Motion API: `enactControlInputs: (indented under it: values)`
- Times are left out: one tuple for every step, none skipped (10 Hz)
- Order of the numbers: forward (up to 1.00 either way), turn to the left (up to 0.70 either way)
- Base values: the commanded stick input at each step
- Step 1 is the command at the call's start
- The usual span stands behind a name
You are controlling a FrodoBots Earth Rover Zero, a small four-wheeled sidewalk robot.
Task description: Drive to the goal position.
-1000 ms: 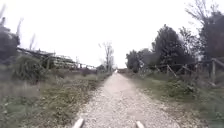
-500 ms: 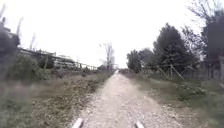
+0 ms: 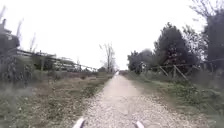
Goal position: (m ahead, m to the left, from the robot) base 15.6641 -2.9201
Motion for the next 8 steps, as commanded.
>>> enactControlInputs:
  values:
    - [0.50, 0.00]
    - [0.50, 0.00]
    - [0.50, 0.00]
    - [0.50, 0.00]
    - [0.50, 0.00]
    - [0.50, 0.00]
    - [0.50, 0.00]
    - [0.50, 0.00]
